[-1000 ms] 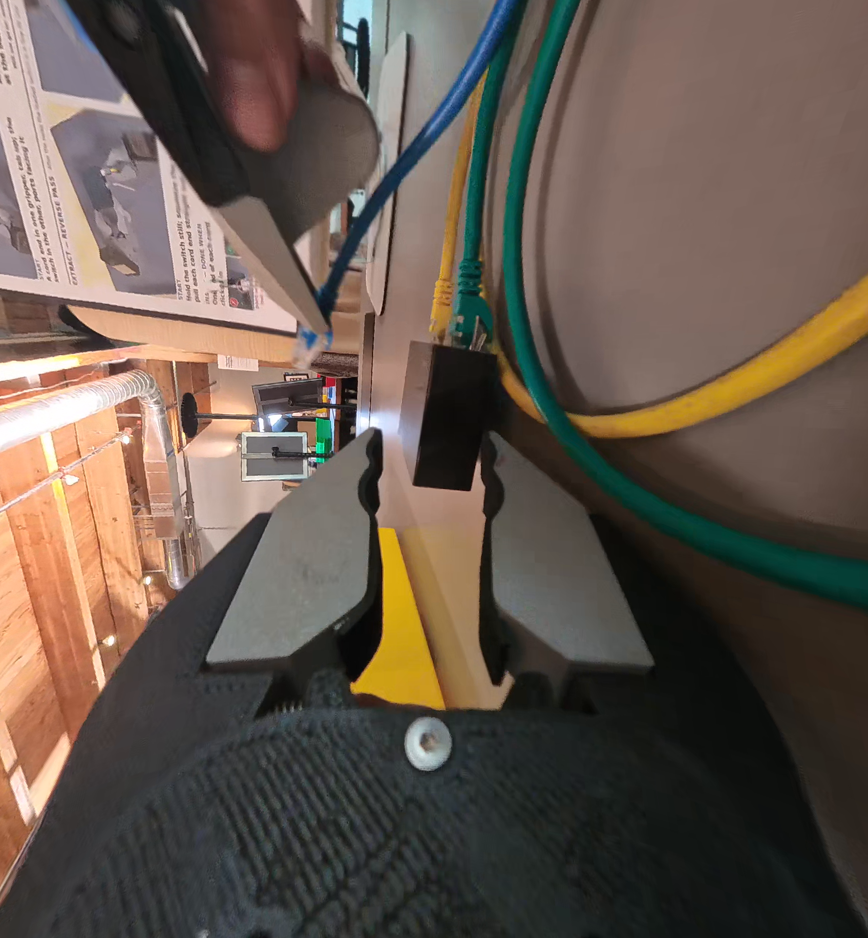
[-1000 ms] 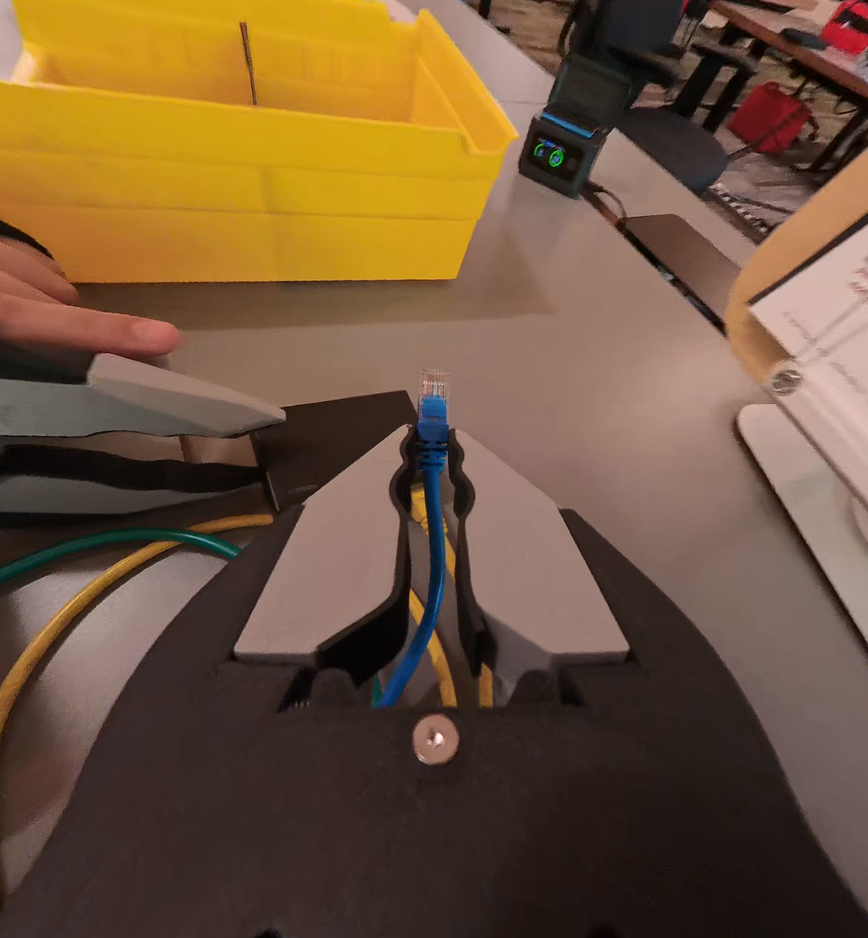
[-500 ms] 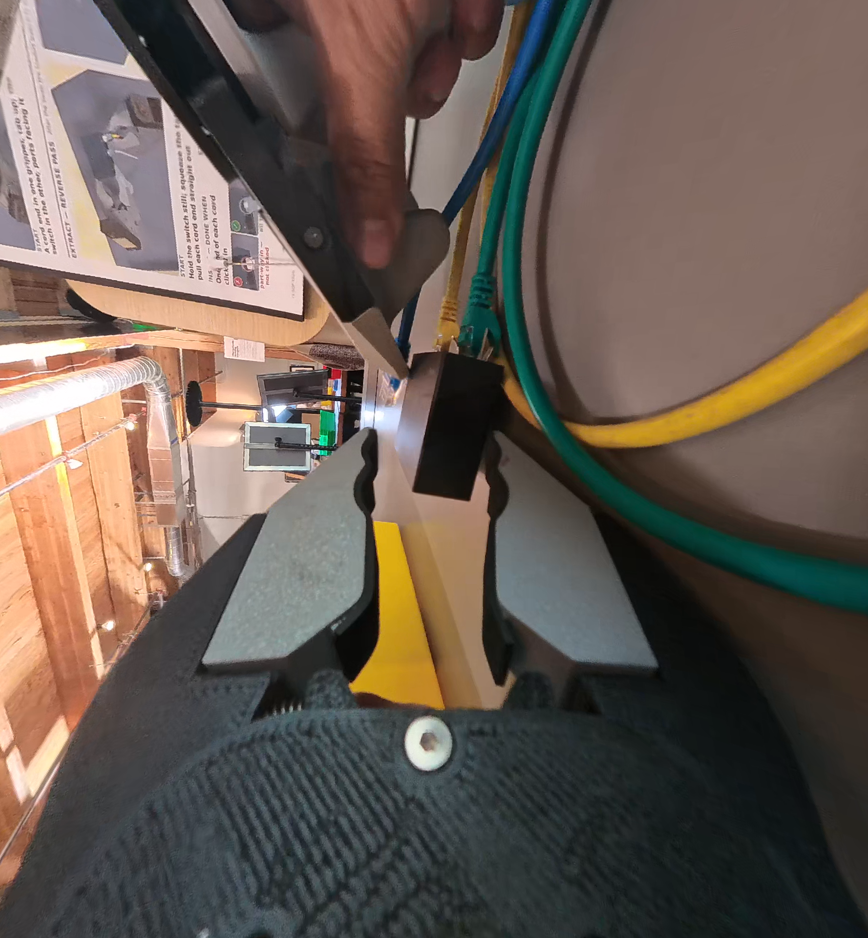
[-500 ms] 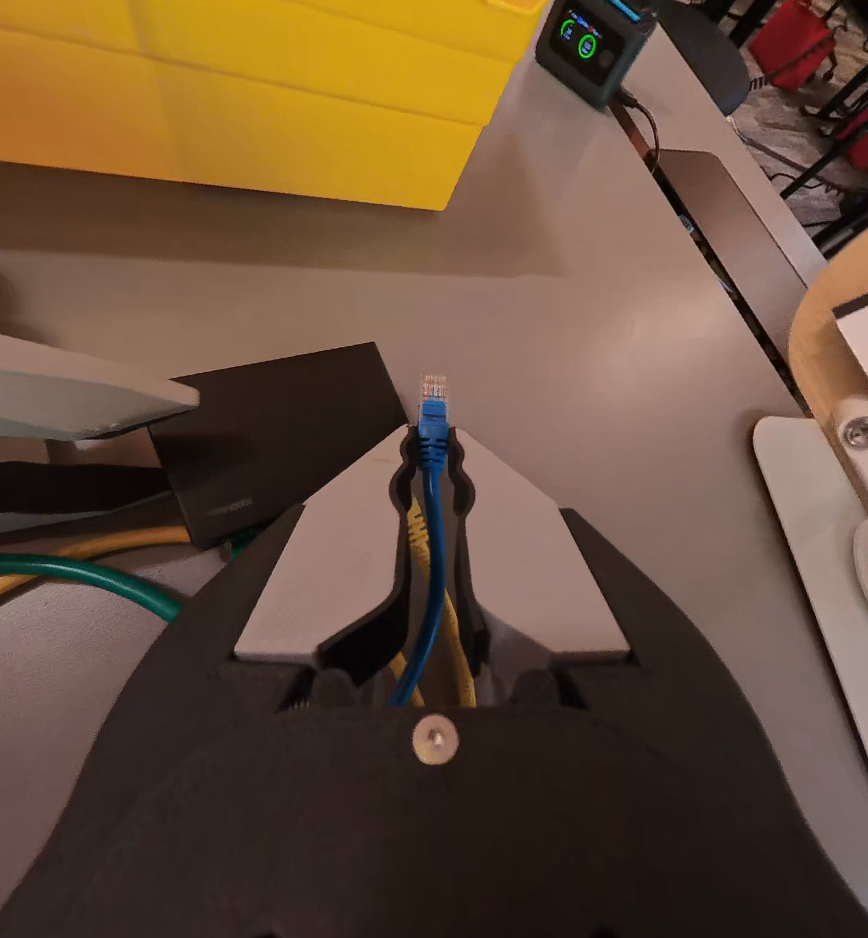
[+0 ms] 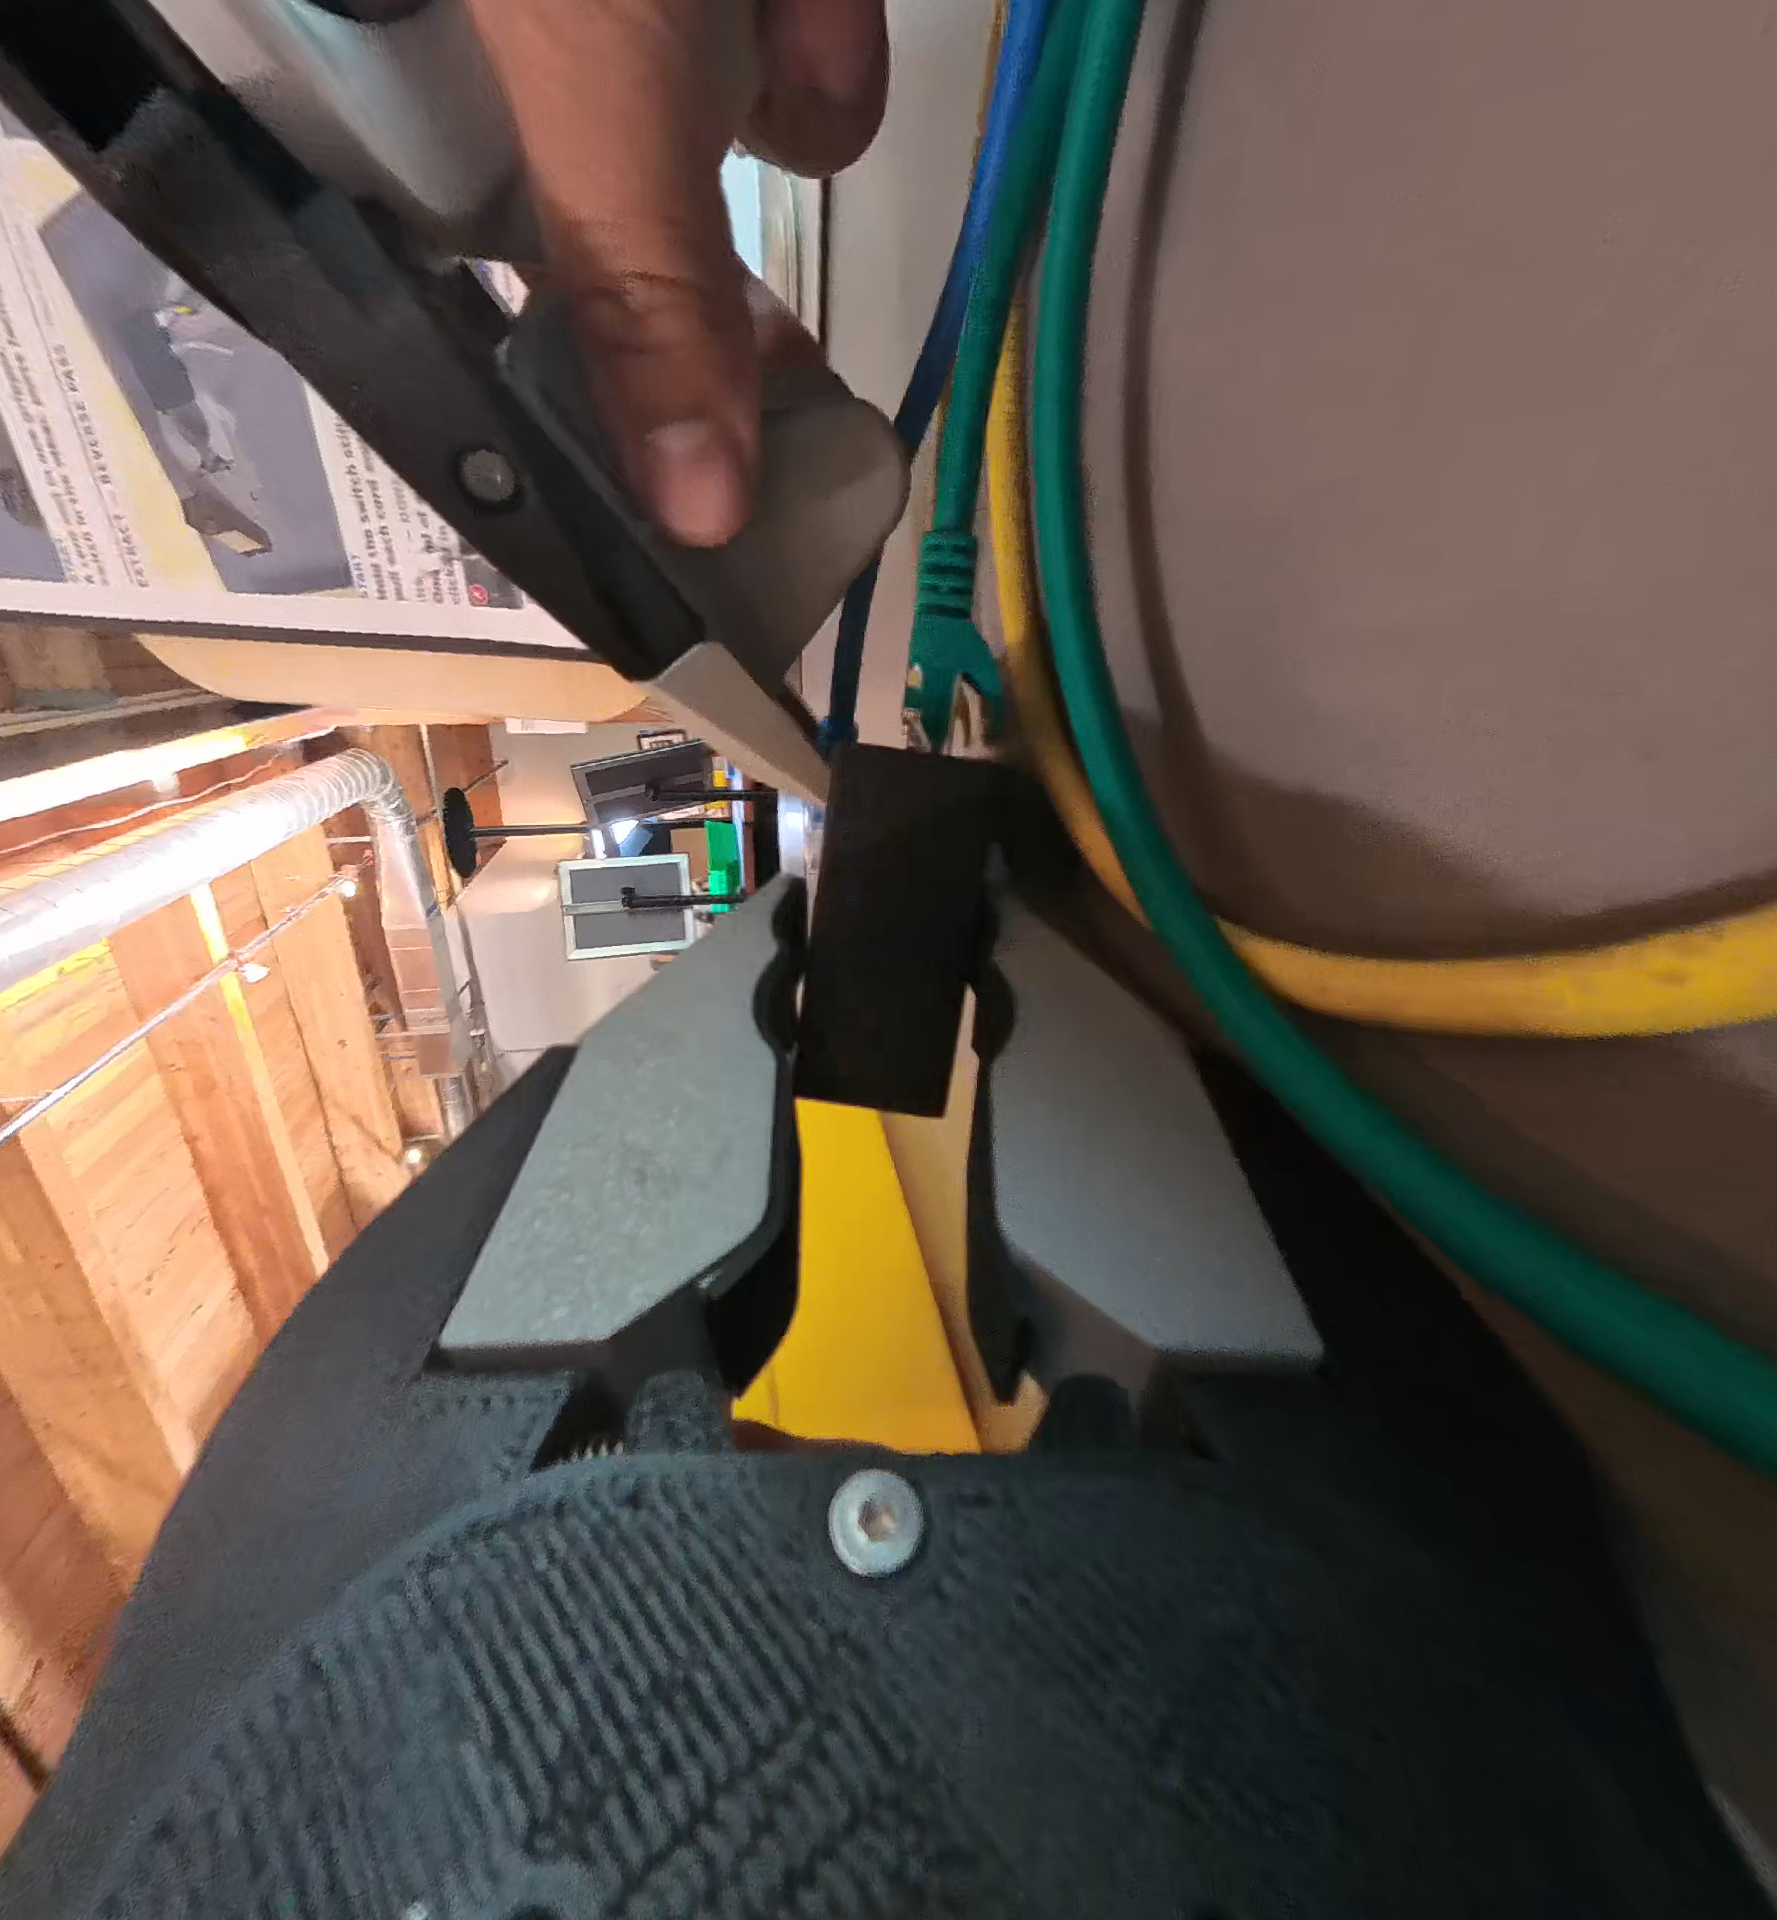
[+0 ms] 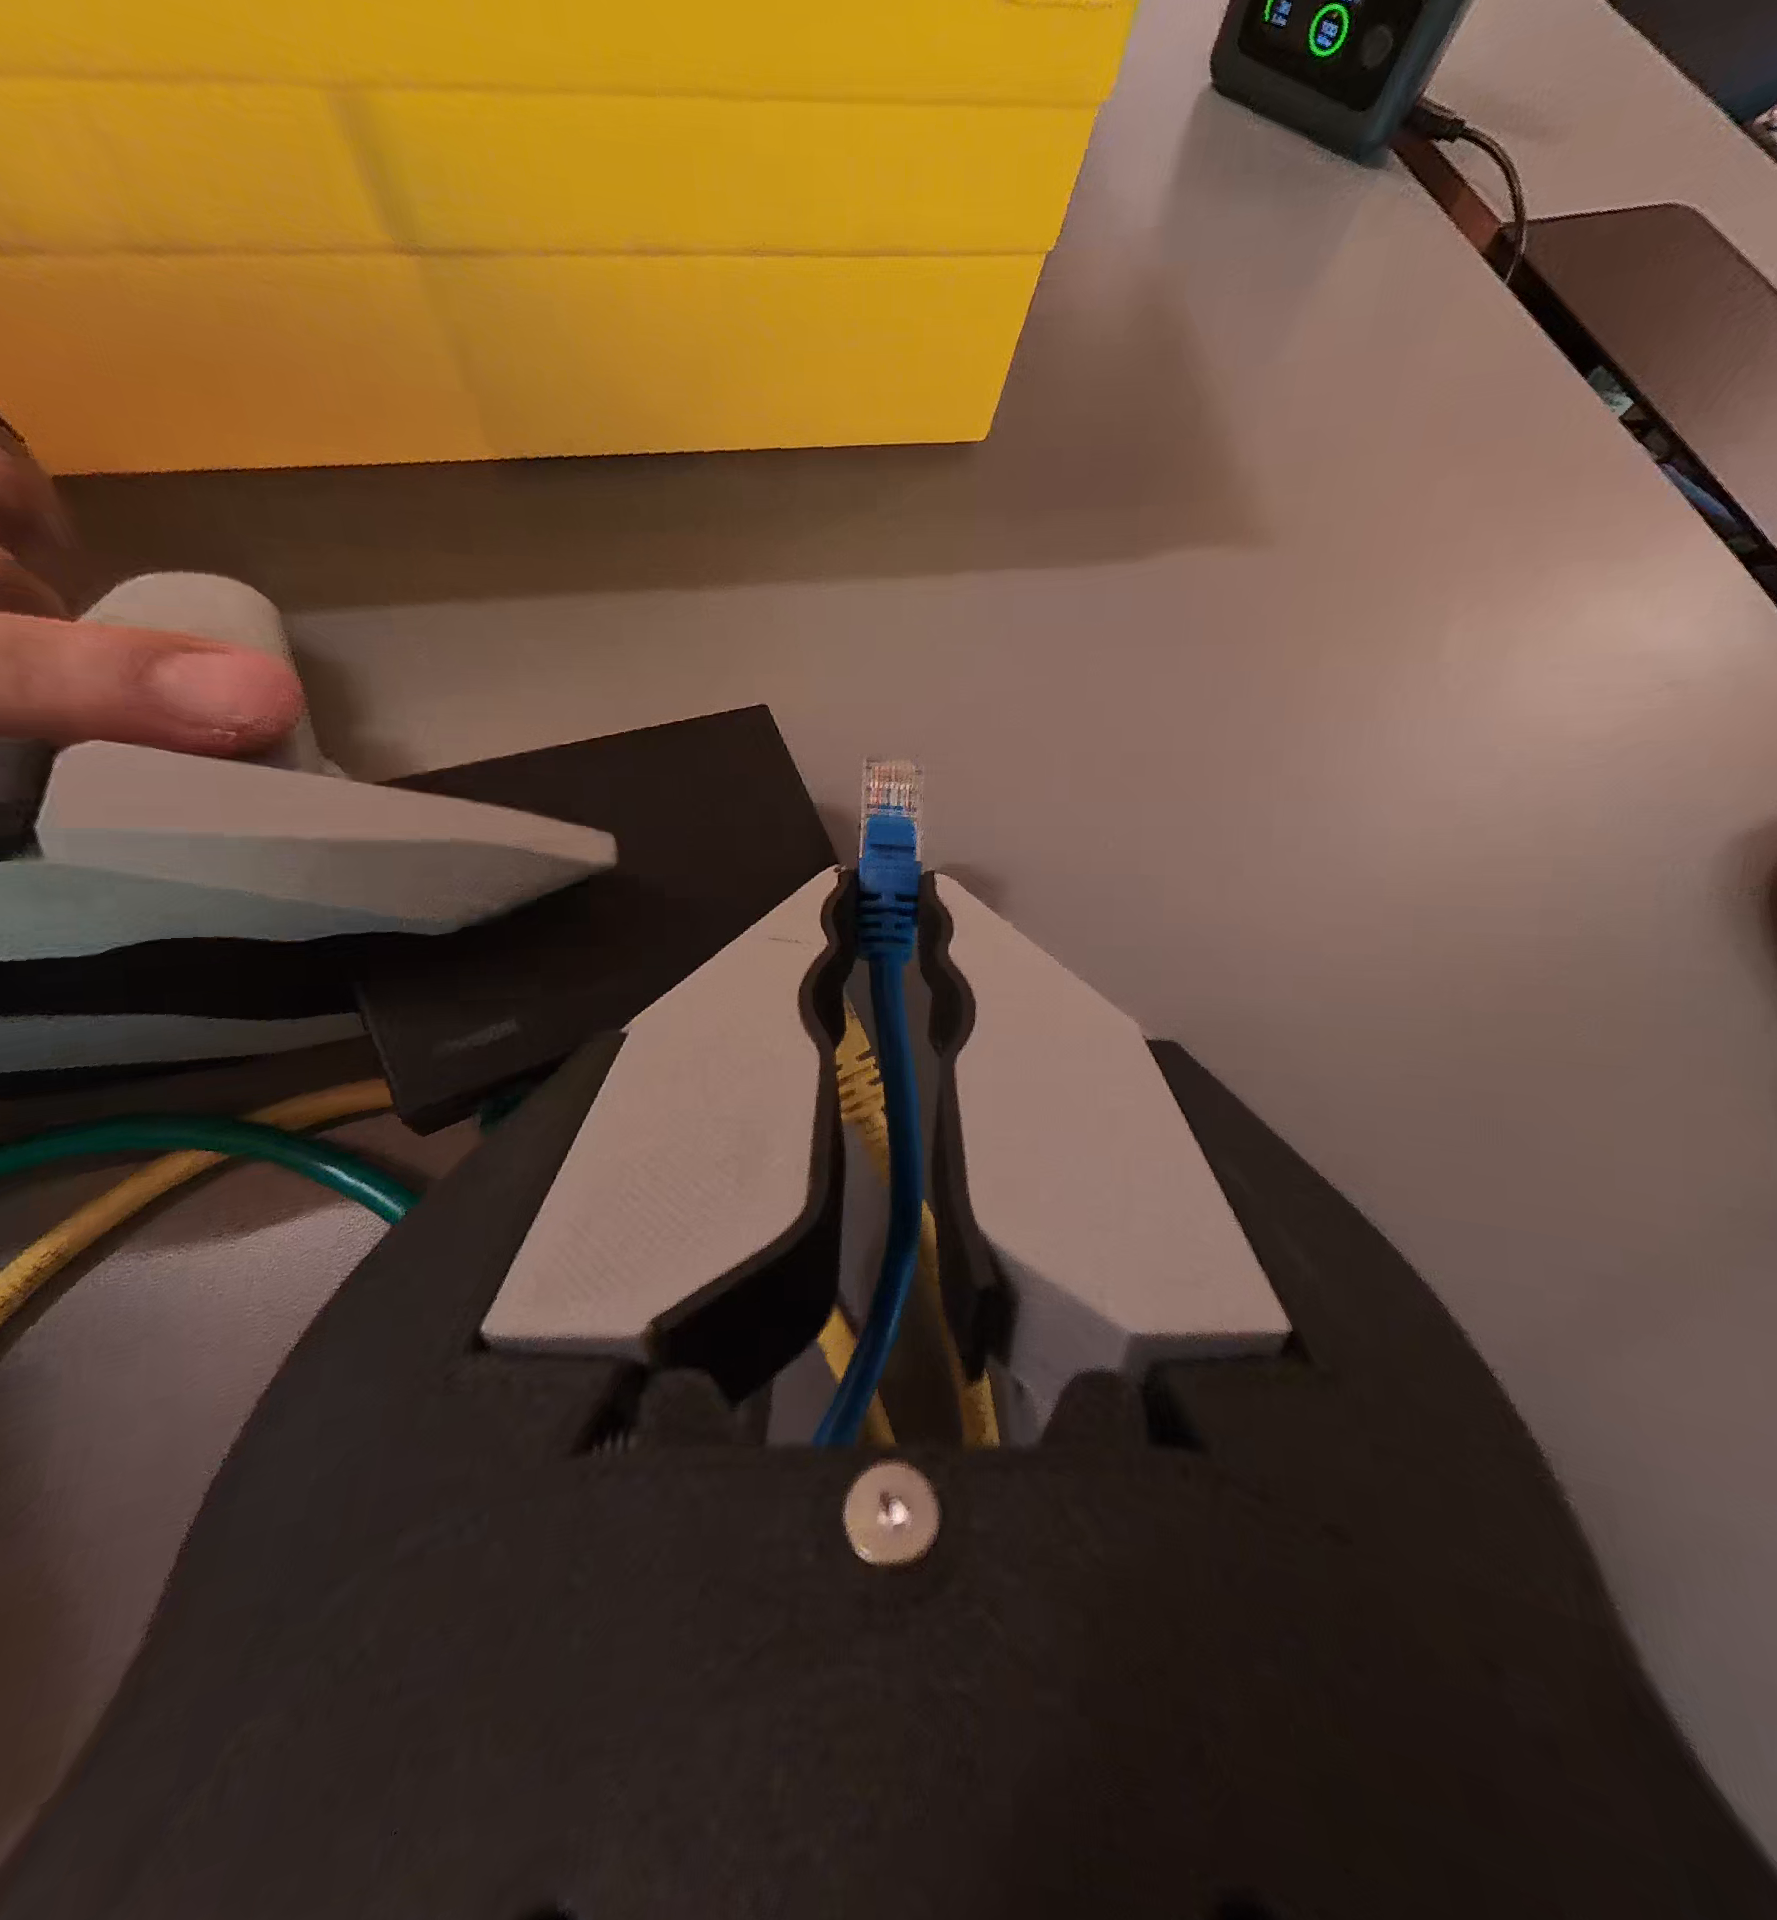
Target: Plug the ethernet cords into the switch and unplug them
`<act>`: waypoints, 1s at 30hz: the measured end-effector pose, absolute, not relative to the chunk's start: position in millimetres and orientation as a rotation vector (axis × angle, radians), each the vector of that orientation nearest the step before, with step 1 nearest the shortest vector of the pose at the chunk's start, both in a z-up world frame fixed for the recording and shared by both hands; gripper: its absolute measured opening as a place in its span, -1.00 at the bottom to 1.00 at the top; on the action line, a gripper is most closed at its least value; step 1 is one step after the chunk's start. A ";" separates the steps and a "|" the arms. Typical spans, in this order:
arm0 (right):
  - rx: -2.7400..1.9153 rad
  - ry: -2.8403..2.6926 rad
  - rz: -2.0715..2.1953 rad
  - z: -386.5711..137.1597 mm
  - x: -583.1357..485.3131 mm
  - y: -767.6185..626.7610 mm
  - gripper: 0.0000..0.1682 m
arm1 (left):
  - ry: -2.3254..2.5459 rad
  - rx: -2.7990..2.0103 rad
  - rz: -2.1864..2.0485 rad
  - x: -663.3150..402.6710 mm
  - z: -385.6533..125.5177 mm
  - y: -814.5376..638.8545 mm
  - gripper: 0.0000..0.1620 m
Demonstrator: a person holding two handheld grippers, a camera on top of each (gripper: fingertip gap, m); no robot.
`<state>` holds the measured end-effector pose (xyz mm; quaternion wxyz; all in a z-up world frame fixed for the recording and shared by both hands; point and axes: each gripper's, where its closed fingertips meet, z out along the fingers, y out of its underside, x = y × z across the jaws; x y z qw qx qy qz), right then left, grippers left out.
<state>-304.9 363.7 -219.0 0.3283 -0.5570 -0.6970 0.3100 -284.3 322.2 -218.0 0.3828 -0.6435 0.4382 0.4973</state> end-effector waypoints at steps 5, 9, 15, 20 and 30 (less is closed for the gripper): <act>-1.446 -1.815 0.783 -218.7 -304.5 365.2 -0.91 | 1.106 -1.666 1.235 -285.5 -220.7 322.9 -0.67; -1.422 -1.723 0.803 -199.8 -300.4 369.3 -0.91 | 1.092 -1.672 1.207 -285.2 -221.6 323.3 -0.68; -1.336 -1.829 0.905 -166.4 -256.6 337.5 -0.90 | 1.078 -1.499 1.250 -269.3 -199.5 319.8 -0.68; -1.273 -1.946 0.759 -162.9 -219.8 322.6 -0.90 | 1.059 -1.372 1.312 -262.9 -180.9 314.0 -0.69; -1.148 -2.021 0.486 -172.6 -214.3 319.9 -0.90 | 1.066 -1.256 1.343 -252.9 -169.2 309.0 -0.69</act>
